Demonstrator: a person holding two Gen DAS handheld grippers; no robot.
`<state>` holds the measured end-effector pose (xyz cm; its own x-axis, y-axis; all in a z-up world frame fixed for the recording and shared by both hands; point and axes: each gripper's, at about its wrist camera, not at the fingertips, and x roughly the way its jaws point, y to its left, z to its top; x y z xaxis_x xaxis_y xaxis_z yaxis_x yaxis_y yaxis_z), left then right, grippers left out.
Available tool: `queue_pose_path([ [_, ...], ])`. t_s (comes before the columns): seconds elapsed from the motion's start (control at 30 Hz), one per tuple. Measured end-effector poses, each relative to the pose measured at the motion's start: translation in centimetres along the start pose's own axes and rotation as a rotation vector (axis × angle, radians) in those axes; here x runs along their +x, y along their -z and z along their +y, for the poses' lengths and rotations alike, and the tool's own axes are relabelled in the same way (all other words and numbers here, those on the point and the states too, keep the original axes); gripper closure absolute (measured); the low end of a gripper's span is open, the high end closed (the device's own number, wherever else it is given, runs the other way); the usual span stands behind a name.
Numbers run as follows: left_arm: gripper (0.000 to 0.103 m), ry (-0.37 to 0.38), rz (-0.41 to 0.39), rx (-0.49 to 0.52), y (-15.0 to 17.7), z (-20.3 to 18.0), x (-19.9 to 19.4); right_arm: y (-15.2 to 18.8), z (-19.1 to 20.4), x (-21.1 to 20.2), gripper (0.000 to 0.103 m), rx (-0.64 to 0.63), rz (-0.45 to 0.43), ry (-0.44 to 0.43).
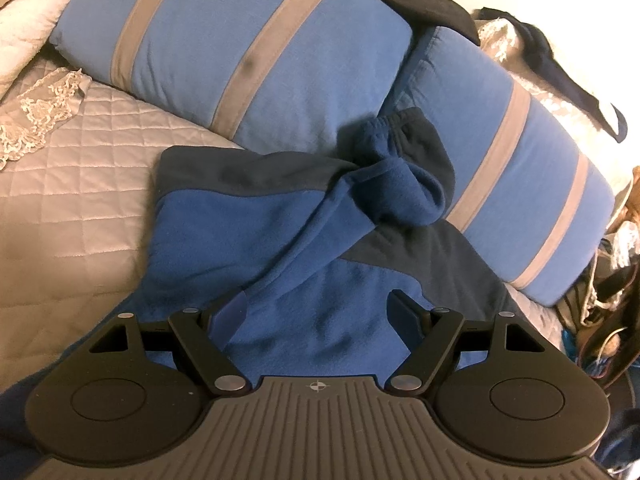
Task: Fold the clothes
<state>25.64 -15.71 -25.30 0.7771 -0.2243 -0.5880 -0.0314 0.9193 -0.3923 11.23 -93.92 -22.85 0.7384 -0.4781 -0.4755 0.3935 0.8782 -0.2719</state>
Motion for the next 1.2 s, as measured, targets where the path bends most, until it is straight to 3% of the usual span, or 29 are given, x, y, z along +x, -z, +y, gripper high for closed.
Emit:
queue_pose_path([
  [0.2, 0.026, -0.008, 0.001, 0.006, 0.1, 0.0, 0.1, -3.8, -0.4, 2.8, 0.093, -0.035, -0.064, 0.176],
  [0.5, 0.026, -0.021, 0.006, 0.013, 0.2, 0.0, 0.5, -4.6, 3.0, 8.9, 0.093, -0.267, -0.052, 0.284],
  [0.53, 0.026, -0.021, 0.005, 0.013, 0.2, 0.0, 0.5, -4.6, 3.4, 9.5, 0.074, -0.298, -0.048, 0.291],
  [0.6, 0.026, -0.019, 0.004, 0.012, 0.3, 0.0, 0.5, -4.6, 4.1, 10.2, 0.068, -0.351, -0.025, 0.280],
  [0.7, 0.026, -0.014, 0.006, 0.014, 0.2, 0.0, 0.5, -4.6, 4.8, 9.6, 0.047, -0.380, 0.001, 0.246],
  [0.77, 0.026, -0.011, 0.007, 0.013, 0.2, 0.1, 0.4, -4.4, 5.1, 8.6, 0.023, -0.384, 0.004, 0.234],
  [0.83, 0.026, -0.008, 0.005, 0.011, 0.2, 0.1, 0.3, -4.2, 5.3, 7.3, 0.014, -0.388, -0.004, 0.236],
  [1.07, 0.026, 0.010, -0.029, 0.018, -0.1, -0.1, -0.5, -4.7, 5.8, 1.7, 0.004, -0.364, -0.108, 0.235],
  [1.2, 0.026, 0.020, -0.059, 0.026, -0.4, -0.4, -1.2, -6.2, 7.7, -0.6, 0.004, -0.308, -0.142, 0.083],
])
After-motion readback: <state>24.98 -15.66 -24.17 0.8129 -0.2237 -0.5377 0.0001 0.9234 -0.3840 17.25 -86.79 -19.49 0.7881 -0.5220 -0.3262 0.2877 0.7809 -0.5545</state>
